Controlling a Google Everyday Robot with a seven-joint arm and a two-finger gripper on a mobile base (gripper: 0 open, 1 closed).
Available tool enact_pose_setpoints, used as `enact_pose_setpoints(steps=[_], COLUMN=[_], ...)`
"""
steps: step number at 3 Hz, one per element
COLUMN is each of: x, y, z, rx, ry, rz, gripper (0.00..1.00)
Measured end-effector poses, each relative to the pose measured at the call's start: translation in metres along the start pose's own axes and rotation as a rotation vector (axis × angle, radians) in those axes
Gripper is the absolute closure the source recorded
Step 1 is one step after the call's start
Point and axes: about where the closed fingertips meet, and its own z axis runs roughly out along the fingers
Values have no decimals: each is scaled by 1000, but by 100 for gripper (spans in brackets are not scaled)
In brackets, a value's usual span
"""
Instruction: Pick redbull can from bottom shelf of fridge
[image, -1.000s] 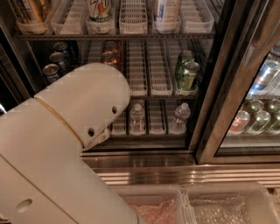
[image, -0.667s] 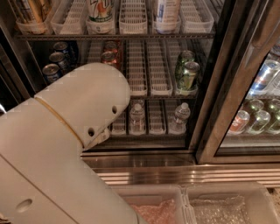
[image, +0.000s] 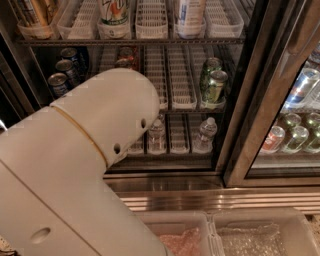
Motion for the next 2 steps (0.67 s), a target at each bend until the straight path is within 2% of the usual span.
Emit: enact_pose_setpoints(steps=[2], x=[-12], y=[46], z=[-35], rx=[-156], ry=[9], rz=[57], gripper=[100])
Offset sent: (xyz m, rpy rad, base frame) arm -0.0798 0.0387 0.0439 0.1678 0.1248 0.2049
